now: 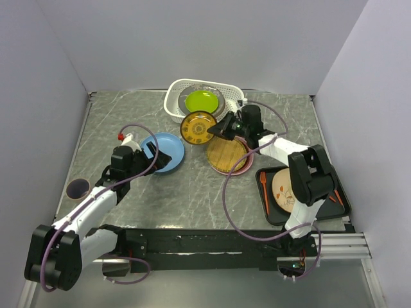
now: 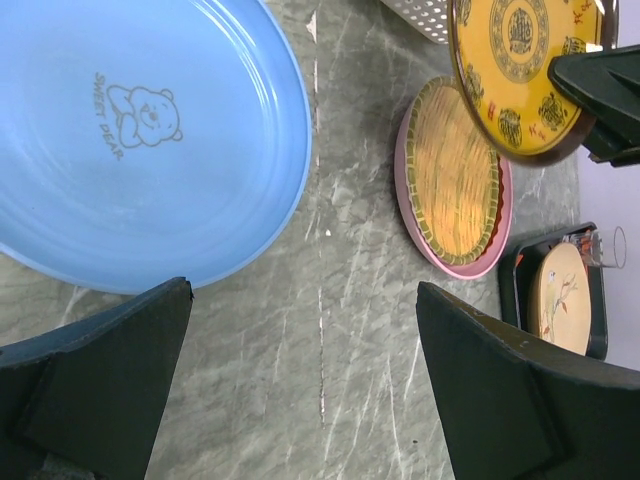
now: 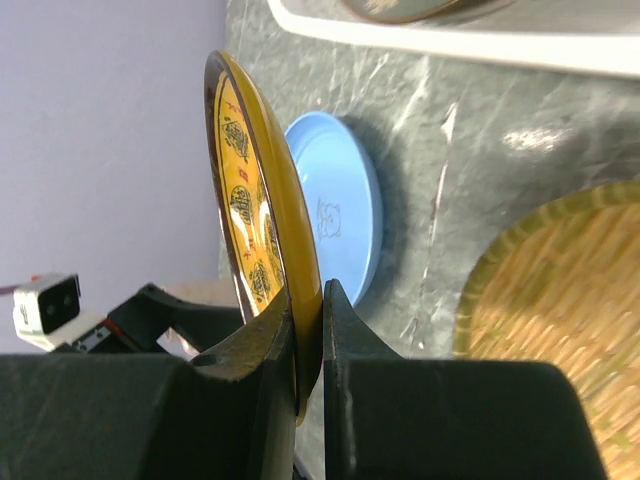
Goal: Place the plates into the plastic bin on the countertop
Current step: Place the plate in the plastic bin.
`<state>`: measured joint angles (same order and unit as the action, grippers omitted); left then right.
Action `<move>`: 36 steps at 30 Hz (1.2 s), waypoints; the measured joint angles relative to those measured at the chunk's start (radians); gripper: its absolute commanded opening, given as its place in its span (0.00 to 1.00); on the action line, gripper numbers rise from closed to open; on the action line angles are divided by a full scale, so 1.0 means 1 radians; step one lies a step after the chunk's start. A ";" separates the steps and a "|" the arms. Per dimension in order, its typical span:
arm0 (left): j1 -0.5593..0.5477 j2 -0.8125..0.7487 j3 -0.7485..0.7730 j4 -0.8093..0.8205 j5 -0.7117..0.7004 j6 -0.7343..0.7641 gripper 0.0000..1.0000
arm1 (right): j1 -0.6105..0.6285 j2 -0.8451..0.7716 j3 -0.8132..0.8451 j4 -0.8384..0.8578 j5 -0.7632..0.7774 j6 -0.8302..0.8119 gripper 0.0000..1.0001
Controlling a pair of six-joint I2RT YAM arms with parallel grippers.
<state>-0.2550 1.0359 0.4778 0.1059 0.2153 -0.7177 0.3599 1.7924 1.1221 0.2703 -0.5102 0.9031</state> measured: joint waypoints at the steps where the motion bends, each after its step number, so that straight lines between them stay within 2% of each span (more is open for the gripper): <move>1: 0.000 -0.001 0.000 -0.002 -0.003 0.000 0.99 | -0.008 0.008 0.004 0.002 -0.006 0.005 0.00; 12: 0.000 -0.022 -0.009 -0.011 -0.022 0.014 0.99 | -0.060 0.109 0.177 -0.031 -0.016 0.014 0.00; 28: 0.000 0.028 -0.069 0.047 -0.008 0.017 0.99 | -0.090 0.233 0.388 -0.170 -0.011 -0.033 0.00; 36: 0.000 0.027 -0.069 0.035 -0.012 0.026 0.99 | -0.095 0.345 0.569 -0.249 -0.003 -0.052 0.00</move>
<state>-0.2550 1.0630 0.4088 0.1413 0.2035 -0.6918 0.2653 2.1372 1.6909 0.0212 -0.5133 0.8509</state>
